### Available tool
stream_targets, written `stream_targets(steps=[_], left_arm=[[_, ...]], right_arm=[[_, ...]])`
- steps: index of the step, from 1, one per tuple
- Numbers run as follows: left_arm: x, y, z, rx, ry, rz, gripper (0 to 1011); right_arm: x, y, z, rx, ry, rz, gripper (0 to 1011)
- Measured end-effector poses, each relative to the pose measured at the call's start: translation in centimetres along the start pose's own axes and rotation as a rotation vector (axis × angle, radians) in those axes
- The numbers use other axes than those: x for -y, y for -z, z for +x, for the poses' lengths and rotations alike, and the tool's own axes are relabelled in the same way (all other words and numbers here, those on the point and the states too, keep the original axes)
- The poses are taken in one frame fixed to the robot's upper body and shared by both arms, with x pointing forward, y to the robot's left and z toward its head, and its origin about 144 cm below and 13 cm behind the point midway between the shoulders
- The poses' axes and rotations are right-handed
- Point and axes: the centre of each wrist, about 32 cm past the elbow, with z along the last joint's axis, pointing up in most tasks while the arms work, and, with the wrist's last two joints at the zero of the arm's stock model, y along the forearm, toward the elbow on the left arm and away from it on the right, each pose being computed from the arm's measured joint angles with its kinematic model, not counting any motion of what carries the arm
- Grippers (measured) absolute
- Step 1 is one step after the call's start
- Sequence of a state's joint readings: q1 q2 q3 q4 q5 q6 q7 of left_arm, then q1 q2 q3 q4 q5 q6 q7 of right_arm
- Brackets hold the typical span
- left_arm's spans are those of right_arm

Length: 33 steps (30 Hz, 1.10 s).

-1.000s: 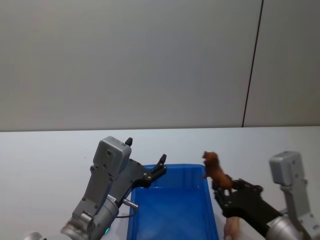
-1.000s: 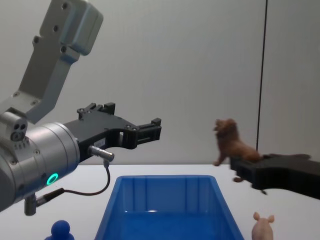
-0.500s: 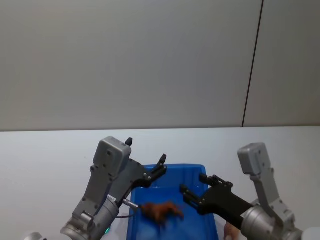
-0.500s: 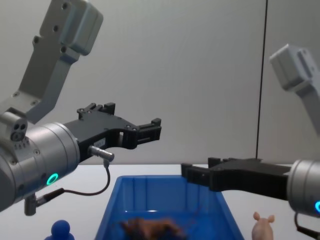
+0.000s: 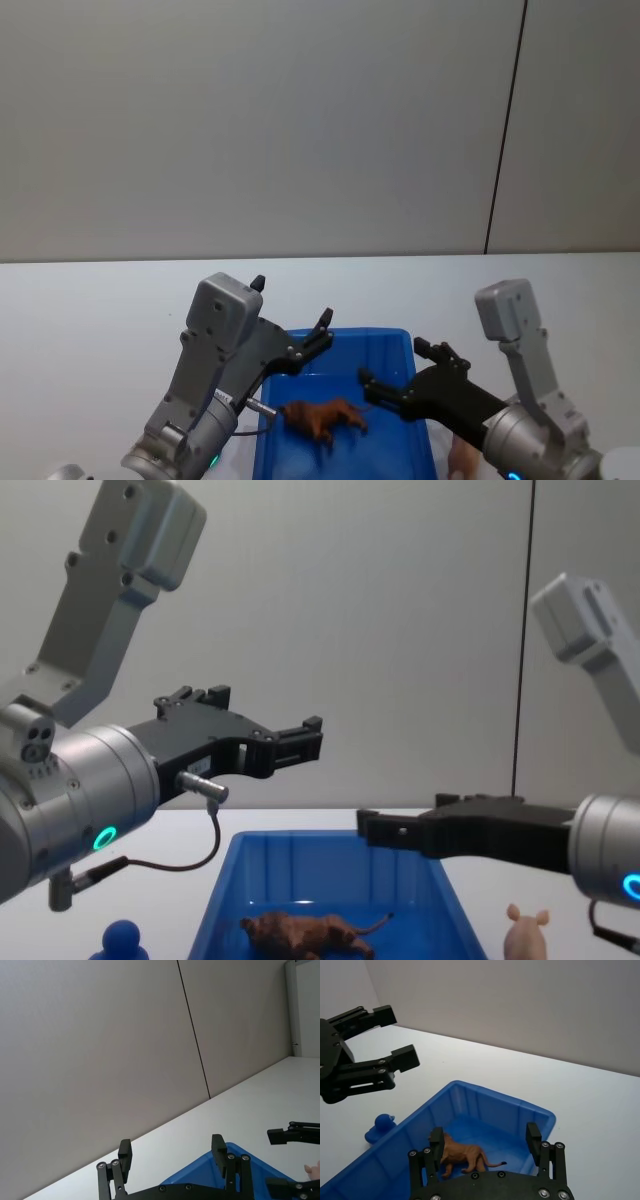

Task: Pick up the two dolls from the table and place them into the box.

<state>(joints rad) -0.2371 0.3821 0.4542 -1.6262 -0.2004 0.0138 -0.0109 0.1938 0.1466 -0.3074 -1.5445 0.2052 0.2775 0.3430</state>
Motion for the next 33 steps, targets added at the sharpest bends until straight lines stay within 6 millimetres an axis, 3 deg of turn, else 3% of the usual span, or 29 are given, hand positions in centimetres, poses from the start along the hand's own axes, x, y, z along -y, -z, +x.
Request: stream_targets(steps=[19, 33], left_arm=[[0.0, 0.0, 0.0, 0.0, 0.0, 0.0, 1003], [0.0, 0.0, 0.0, 0.0, 0.0, 0.0, 1003]], right_arm=[[3.2, -0.4, -0.2, 0.007, 0.166, 0.0, 1001], [5.4, 0.5, -0.6, -0.009, 0.239, -0.073, 1001]])
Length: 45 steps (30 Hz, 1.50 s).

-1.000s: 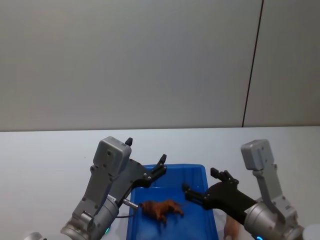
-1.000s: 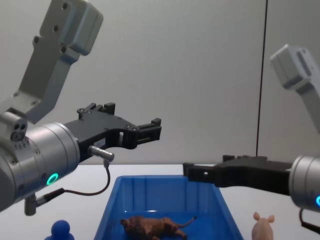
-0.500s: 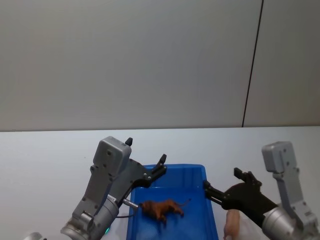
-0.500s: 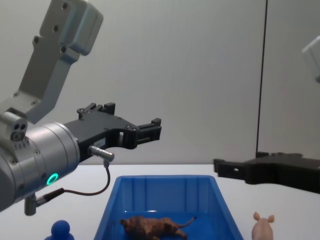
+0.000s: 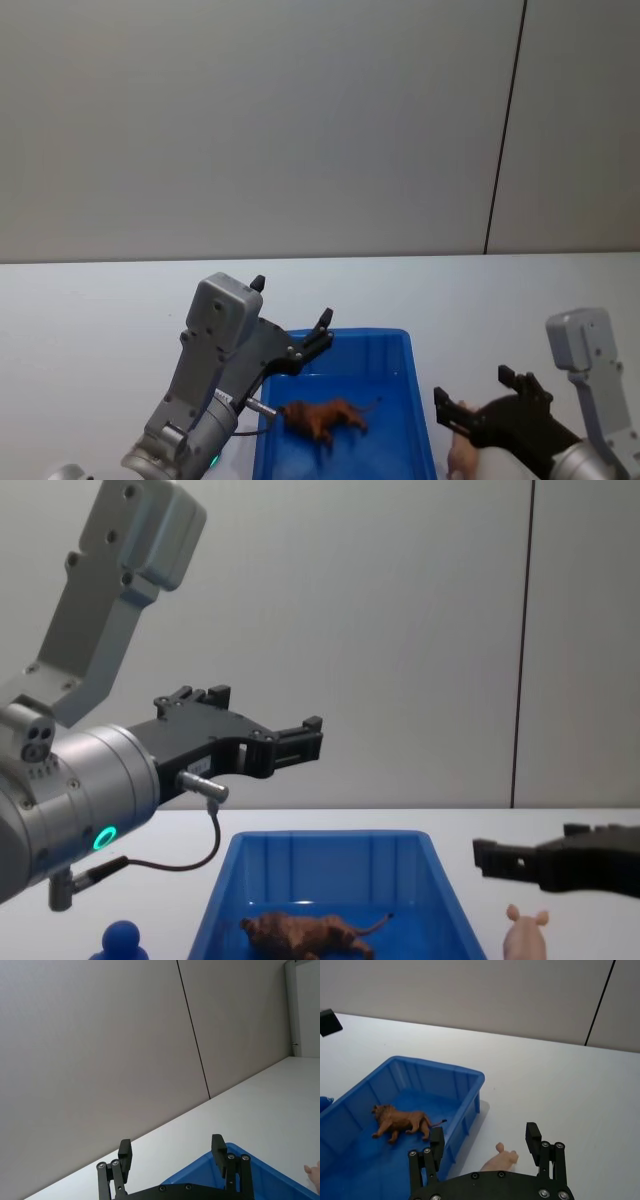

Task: Pick up the two dolls from the table and place them into the box.

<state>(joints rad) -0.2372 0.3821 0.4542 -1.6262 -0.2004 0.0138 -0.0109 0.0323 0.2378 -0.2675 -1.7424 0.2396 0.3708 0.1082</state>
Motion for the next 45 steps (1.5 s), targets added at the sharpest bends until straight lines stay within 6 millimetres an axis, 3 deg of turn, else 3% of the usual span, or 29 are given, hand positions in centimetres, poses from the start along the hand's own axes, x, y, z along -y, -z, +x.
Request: stream_targets(steps=[30, 45], left_arm=[[0.0, 0.0, 0.0, 0.0, 0.0, 0.0, 1003], [0.0, 0.0, 0.0, 0.0, 0.0, 0.0, 1003]], right_arm=[[1.8, 3.9, -1.3, 0.016, -0.039, -0.158, 1001], [2.5, 4.8, -1.6, 0.076, 0.03, -0.117, 1001]])
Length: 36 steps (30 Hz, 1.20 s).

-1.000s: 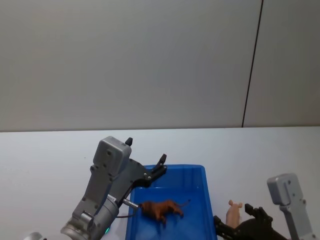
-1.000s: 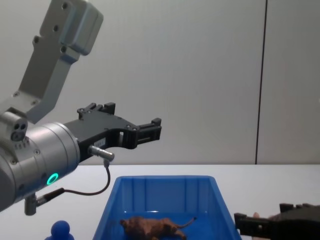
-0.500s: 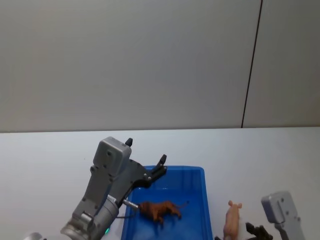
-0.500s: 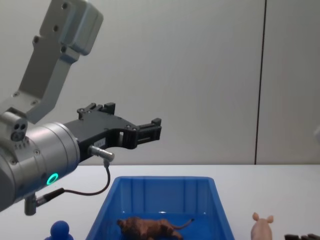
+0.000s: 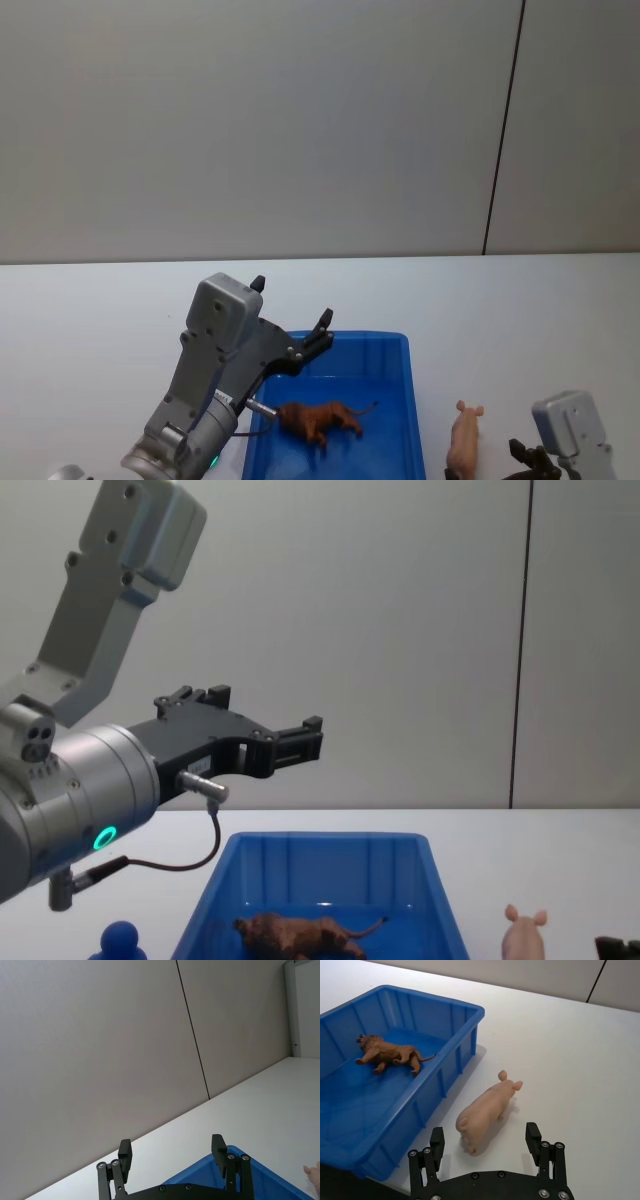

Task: Pick up the two dolls from the table and place them into the box.

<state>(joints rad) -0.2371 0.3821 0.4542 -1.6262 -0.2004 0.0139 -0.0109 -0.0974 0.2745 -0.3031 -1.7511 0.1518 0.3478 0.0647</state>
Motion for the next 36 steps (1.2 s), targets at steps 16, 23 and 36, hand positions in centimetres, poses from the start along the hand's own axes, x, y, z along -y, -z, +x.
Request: stream_targets(steps=[16, 23, 36], left_arm=[[0.0, 0.0, 0.0, 0.0, 0.0, 0.0, 1003], [0.0, 0.0, 0.0, 0.0, 0.0, 0.0, 1003], [0.0, 0.0, 0.0, 0.0, 0.0, 0.0, 1003]], right_arm=[[-1.5, 1.6, -0.2, 0.029, 0.033, 0.047, 1001], [-2.5, 2.1, -0.4, 0.022, 0.011, 0.067, 1001], [-3.7, 2.6, -0.7, 0.011, 0.003, 0.079, 1001]])
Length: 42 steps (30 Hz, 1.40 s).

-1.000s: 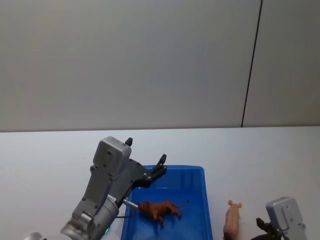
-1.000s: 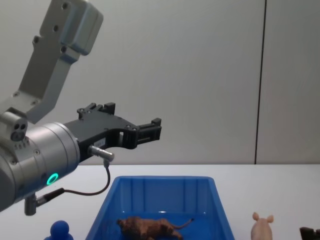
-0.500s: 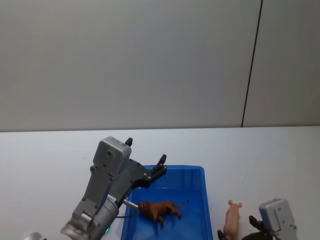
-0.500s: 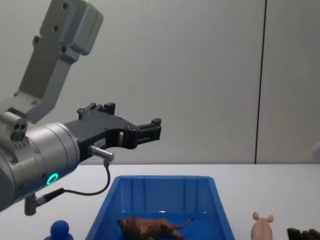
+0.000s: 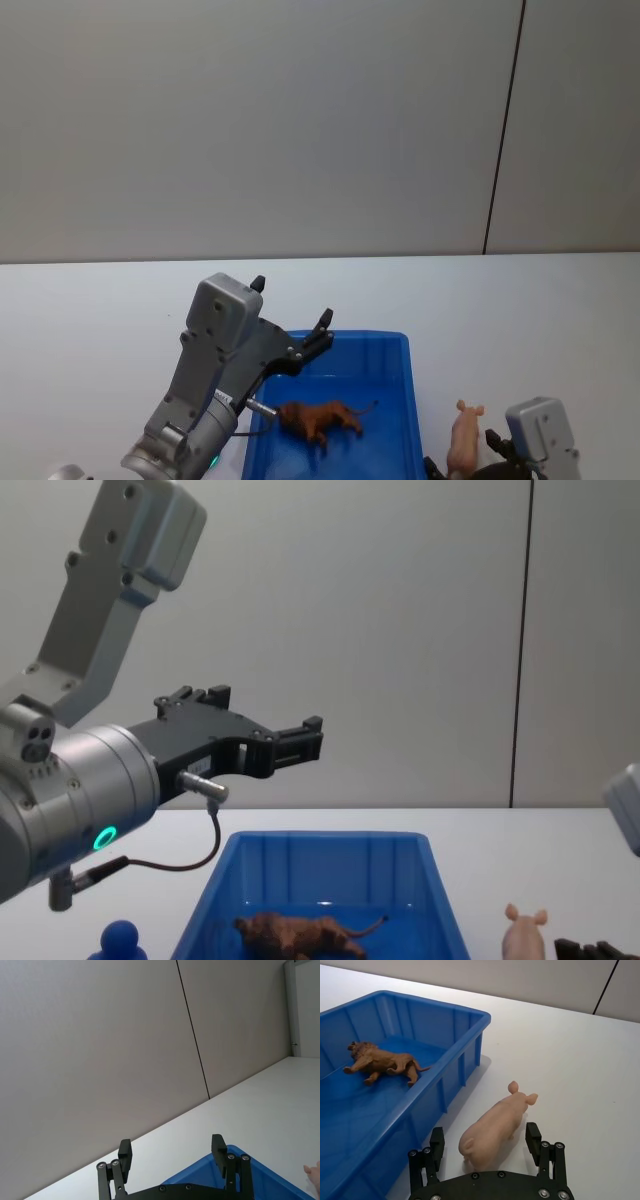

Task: Pick up the two dolls from the table and place them into the box.

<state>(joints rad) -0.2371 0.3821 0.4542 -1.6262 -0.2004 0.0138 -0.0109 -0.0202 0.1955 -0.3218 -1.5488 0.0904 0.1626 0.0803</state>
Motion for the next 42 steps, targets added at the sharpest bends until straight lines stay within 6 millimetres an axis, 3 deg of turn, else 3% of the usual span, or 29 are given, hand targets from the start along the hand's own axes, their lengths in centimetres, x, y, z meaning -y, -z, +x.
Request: stream_targets(steps=[32, 42], left_arm=[[0.0, 0.0, 0.0, 0.0, 0.0, 0.0, 1003], [0.0, 0.0, 0.0, 0.0, 0.0, 0.0, 1003]], right_arm=[[1.0, -0.5, 0.6, -0.024, 0.124, -0.01, 1001], [1.0, -0.4, 0.9, -0.079, 0.082, 0.009, 766]])
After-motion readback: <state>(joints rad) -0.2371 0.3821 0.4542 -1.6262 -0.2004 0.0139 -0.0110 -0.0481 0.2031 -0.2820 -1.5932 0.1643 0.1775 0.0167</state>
